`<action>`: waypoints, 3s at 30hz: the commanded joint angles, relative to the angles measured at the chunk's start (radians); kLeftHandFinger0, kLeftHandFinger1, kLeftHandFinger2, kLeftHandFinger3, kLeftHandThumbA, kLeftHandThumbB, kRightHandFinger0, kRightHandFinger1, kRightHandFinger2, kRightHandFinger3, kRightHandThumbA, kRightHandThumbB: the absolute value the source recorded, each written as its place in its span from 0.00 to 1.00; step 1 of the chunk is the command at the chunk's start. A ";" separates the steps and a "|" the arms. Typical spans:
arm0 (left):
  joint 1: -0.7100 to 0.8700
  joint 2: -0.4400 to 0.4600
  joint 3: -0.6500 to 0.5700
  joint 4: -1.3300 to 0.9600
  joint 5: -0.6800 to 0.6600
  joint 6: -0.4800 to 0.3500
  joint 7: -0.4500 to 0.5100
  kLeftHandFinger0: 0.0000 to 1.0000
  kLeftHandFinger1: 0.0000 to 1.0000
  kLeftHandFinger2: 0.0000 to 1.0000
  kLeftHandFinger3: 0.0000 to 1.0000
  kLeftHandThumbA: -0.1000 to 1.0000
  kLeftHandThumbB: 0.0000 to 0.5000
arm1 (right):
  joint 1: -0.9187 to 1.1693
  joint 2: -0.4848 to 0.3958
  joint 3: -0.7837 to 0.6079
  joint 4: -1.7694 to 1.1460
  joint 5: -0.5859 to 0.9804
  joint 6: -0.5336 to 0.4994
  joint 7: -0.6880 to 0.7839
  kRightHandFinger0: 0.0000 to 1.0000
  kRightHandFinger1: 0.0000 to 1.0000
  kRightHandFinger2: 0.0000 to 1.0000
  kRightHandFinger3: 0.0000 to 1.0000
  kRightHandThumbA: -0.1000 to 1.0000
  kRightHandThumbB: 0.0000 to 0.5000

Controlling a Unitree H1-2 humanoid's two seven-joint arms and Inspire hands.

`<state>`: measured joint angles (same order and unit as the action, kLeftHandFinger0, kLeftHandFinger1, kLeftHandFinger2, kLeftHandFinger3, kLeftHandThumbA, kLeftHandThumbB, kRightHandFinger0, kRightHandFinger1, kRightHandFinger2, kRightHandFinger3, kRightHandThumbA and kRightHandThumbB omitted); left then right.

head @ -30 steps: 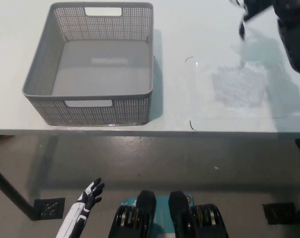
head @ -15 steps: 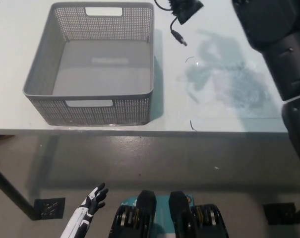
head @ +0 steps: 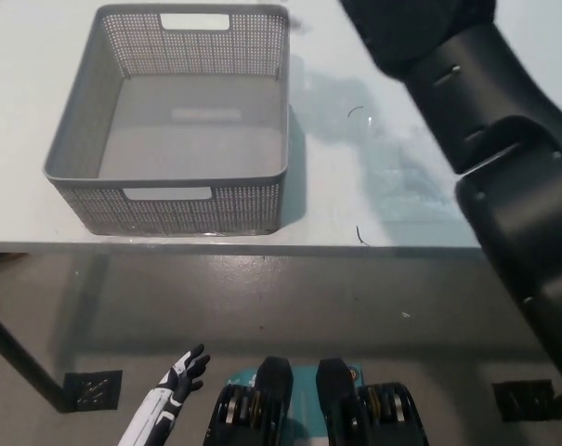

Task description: Use the right hand to pick up a webcam and put it into a container on the left side

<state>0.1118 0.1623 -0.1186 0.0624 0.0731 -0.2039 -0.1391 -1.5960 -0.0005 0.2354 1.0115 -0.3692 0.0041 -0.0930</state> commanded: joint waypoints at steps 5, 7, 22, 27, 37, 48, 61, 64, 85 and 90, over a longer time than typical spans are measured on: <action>-0.018 0.026 -0.034 -0.049 0.036 0.029 -0.033 1.00 1.00 1.00 1.00 0.98 0.16 | -0.133 0.067 0.019 0.140 -0.011 -0.086 -0.075 0.00 0.24 0.73 0.83 0.00 0.45; -0.021 0.027 -0.041 -0.058 0.043 0.035 -0.033 1.00 1.00 1.00 1.00 0.98 0.20 | -0.140 0.079 0.022 0.175 -0.007 -0.105 -0.079 0.00 0.22 0.72 0.81 0.00 0.45; -0.036 0.059 -0.072 -0.144 0.082 0.091 -0.062 1.00 1.00 1.00 1.00 0.94 0.23 | -0.099 0.128 0.027 0.326 0.003 -0.113 -0.127 0.00 0.19 0.71 0.76 0.00 0.43; -0.041 0.061 -0.082 -0.161 0.090 0.105 -0.072 1.00 1.00 1.00 1.00 0.90 0.18 | -0.085 0.129 0.033 0.333 -0.001 -0.111 -0.136 0.00 0.18 0.71 0.76 0.00 0.43; -0.053 0.071 -0.096 -0.182 0.105 0.117 -0.084 1.00 1.00 1.00 1.00 0.87 0.17 | -0.070 0.123 0.065 0.348 -0.023 -0.092 -0.157 0.00 0.24 0.70 0.87 0.00 0.48; -0.076 0.098 -0.106 -0.190 0.095 0.120 -0.124 1.00 1.00 1.00 1.00 0.83 0.14 | -0.099 0.086 0.120 0.347 -0.024 0.074 0.175 1.00 1.00 1.00 1.00 1.00 0.95; -0.071 0.091 -0.101 -0.195 0.102 0.134 -0.126 1.00 1.00 1.00 1.00 0.86 0.12 | -0.105 0.069 0.115 0.313 -0.010 0.088 0.216 1.00 1.00 1.00 1.00 1.00 0.96; -0.069 0.089 -0.102 -0.191 0.105 0.130 -0.123 1.00 1.00 1.00 1.00 0.86 0.12 | -0.105 0.066 0.117 0.305 -0.013 0.091 0.220 1.00 1.00 1.00 1.00 1.00 0.96; -0.032 0.093 -0.040 -0.163 0.063 0.097 -0.088 1.00 1.00 1.00 1.00 1.00 0.28 | 0.327 -0.262 -0.074 -0.978 0.111 0.339 0.436 1.00 1.00 1.00 1.00 1.00 0.85; -0.007 0.079 -0.008 -0.135 0.014 0.072 -0.073 1.00 1.00 1.00 1.00 1.00 0.21 | 0.543 -0.311 -0.158 -1.332 0.167 0.411 0.431 1.00 1.00 1.00 1.00 1.00 0.78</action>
<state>0.0618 0.2406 -0.2068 -0.0814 0.1747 -0.0745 -0.2544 -1.2551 -0.0916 0.2891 0.6089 -0.3641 0.1660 0.1887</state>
